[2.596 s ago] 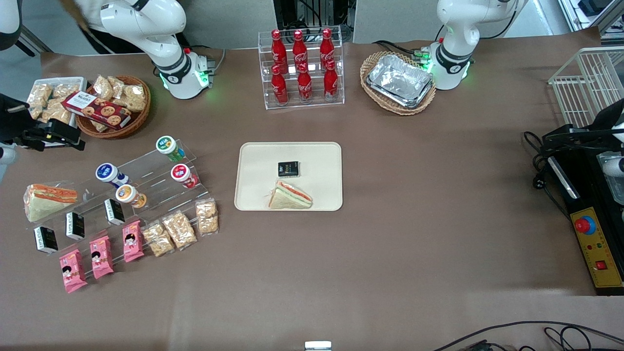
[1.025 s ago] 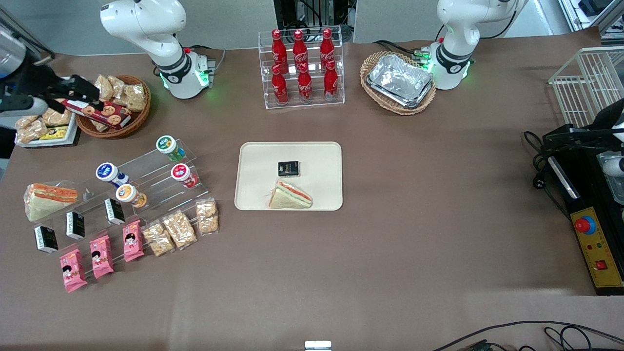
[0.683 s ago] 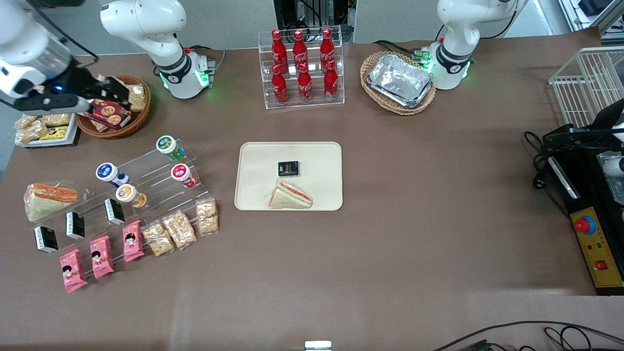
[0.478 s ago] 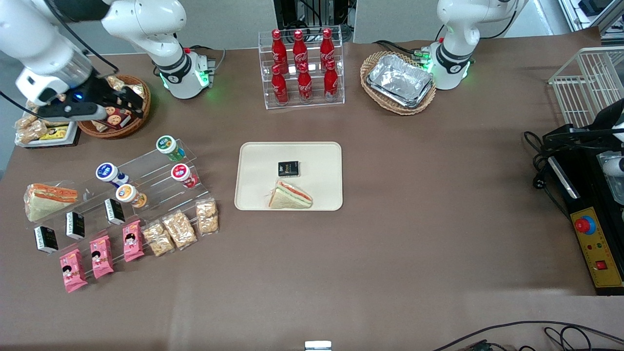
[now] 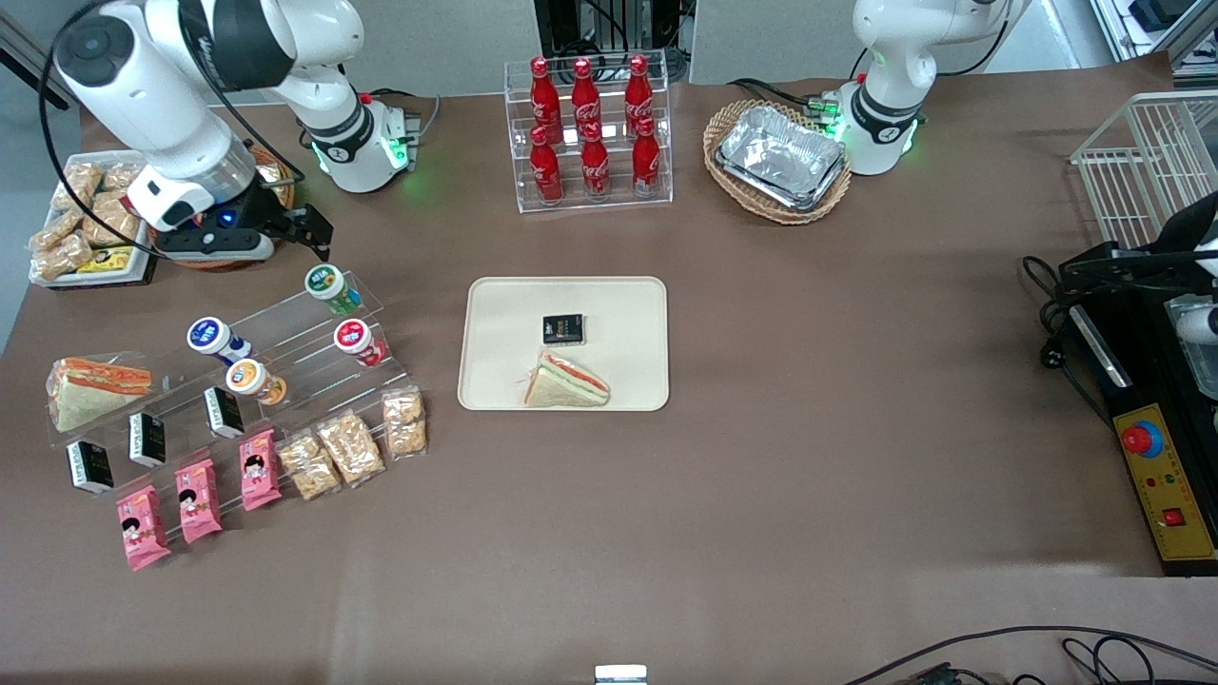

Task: Place green gum on tray
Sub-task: 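Lower the right gripper over the green-label yogurt bottle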

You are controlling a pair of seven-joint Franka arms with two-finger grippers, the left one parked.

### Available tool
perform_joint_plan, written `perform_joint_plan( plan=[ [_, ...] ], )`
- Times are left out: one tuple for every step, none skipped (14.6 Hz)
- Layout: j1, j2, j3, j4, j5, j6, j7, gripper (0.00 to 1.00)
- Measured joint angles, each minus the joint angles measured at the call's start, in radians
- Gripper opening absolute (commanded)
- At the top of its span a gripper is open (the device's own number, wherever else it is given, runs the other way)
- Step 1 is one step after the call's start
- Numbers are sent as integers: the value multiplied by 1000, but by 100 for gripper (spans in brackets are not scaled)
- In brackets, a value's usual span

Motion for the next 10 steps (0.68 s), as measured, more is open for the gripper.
perform_joint_plan(
  plan=[
    [0, 0, -1, -23, 0, 36, 0, 100],
    [0, 0, -1, -47, 0, 74, 0, 100],
    [0, 0, -1, -72, 0, 109, 0, 100],
    [0, 0, -1, -95, 0, 140, 0, 100],
    [0, 1, -1, -116, 0, 169, 0, 100],
    [0, 1, -1, -136, 0, 198, 0, 100],
    [0, 2, -1, -156, 0, 226, 0, 100],
    [0, 3, -1, -175, 0, 252, 0, 100],
    [0, 4, -1, -192, 0, 276, 0, 100],
    [0, 6, -1, -205, 0, 291, 0, 100]
  ],
)
